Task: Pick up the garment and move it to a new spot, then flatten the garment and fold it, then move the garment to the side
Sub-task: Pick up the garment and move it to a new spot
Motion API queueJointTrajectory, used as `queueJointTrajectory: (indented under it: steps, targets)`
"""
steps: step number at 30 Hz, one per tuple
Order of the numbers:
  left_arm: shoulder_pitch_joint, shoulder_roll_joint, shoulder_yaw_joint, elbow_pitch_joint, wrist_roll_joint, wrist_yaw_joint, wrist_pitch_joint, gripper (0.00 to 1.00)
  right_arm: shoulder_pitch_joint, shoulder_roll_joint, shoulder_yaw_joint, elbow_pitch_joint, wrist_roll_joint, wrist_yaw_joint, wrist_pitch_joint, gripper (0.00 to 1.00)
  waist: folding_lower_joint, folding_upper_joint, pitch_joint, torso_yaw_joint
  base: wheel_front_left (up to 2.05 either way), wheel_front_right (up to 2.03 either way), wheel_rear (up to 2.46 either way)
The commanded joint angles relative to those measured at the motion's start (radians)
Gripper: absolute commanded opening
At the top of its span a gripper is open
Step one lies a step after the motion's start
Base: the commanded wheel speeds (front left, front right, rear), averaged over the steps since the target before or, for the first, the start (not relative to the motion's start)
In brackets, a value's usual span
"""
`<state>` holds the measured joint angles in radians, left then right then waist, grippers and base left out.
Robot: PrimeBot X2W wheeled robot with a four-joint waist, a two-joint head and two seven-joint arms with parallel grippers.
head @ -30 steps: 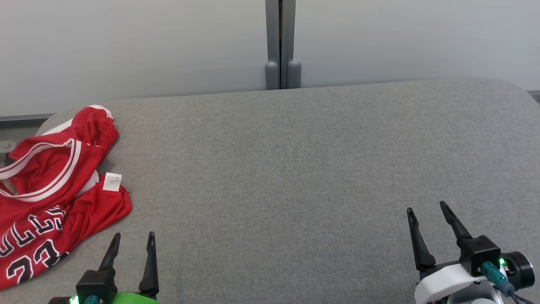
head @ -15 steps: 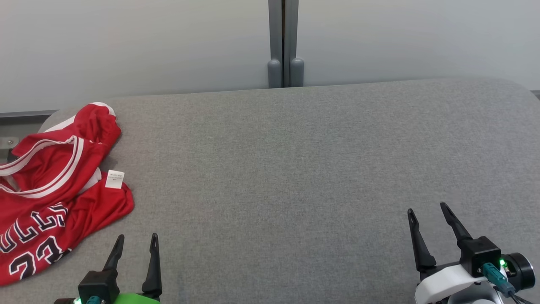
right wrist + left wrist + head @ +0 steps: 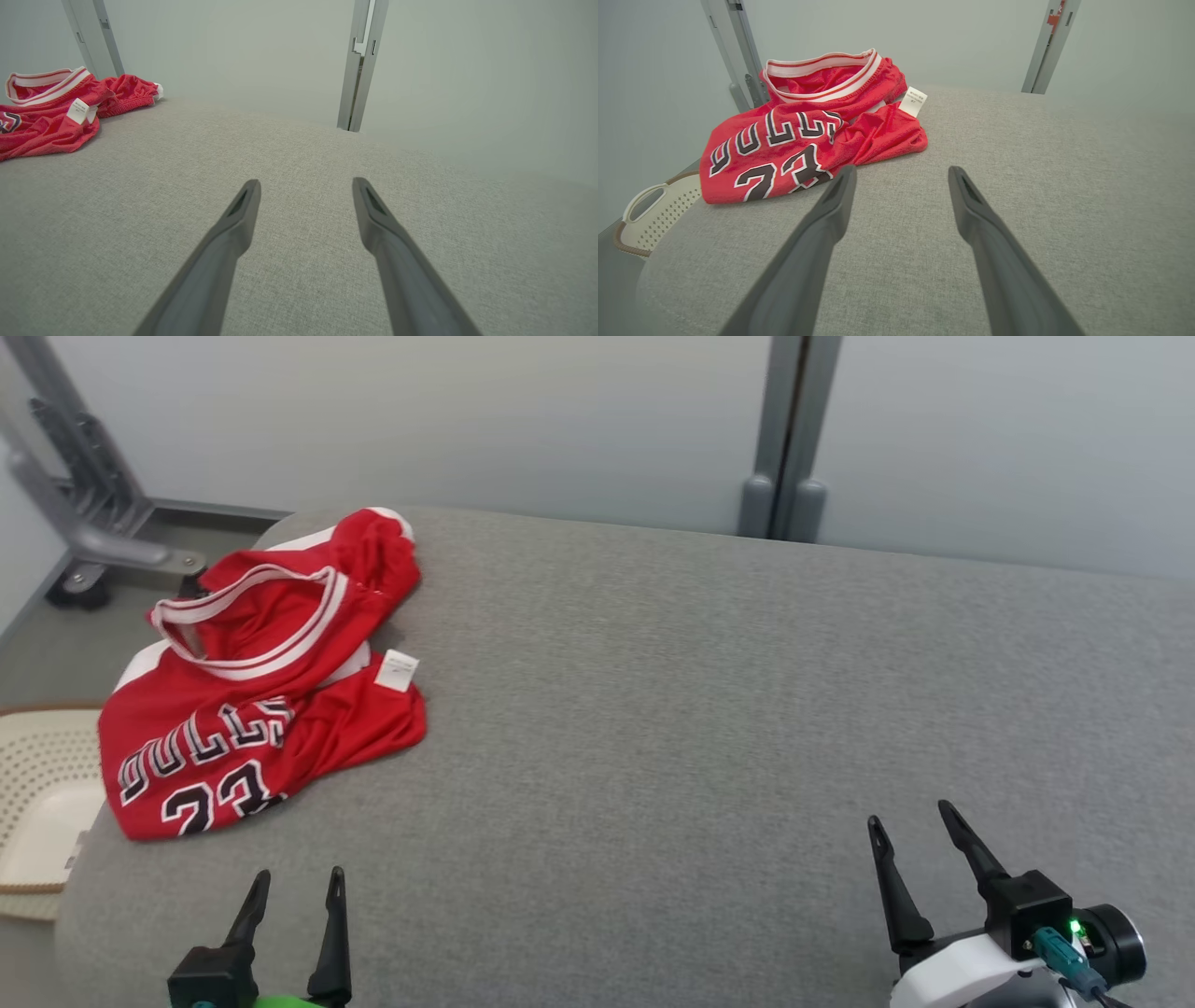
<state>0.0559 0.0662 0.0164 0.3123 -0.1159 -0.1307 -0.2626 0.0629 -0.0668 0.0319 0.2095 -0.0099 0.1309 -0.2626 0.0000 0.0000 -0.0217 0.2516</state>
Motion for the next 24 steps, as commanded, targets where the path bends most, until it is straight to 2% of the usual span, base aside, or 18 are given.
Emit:
queueJointTrajectory:
  steps: [1, 7, 14, 20, 24]
  targets:
    - [0.016, 0.012, 0.014, -0.001, 0.001, 0.001, -0.003, 1.0, -0.017, 0.004, 0.013, 0.006, 0.007, 0.0, -0.004, 1.0, 0.0, 0.0, -0.021, 0.149, 0.0, 0.0, 0.0]
    - [0.026, 0.018, 0.032, -0.007, 0.001, 0.001, -0.002, 1.0, -0.038, 0.005, 0.046, 0.029, 0.011, 0.0, -0.003, 1.0, 0.0, 0.0, -0.024, 0.208, 0.0, 0.0, 0.0]
    - [-0.007, 0.011, 0.018, 0.005, -0.021, 0.0, -0.002, 1.0, -0.048, 0.004, 0.057, 0.032, 0.009, -0.001, -0.004, 1.0, 0.0, 0.0, 0.004, 0.172, 0.0, 0.0, 0.0]
    - [-0.165, 0.036, -0.033, 0.066, -0.106, 0.0, -0.002, 1.0, -0.11, -0.021, 0.052, 0.014, -0.016, -0.001, -0.004, 1.0, 0.0, 0.0, 0.136, 0.11, 0.0, 0.0, 0.0]
    - [-0.368, 0.101, -0.096, 0.171, -0.209, 0.0, 0.019, 1.0, -0.205, -0.052, 0.068, 0.004, -0.044, -0.001, -0.004, 1.0, 0.0, 0.0, 0.296, 0.065, 0.0, 0.0, 0.0]
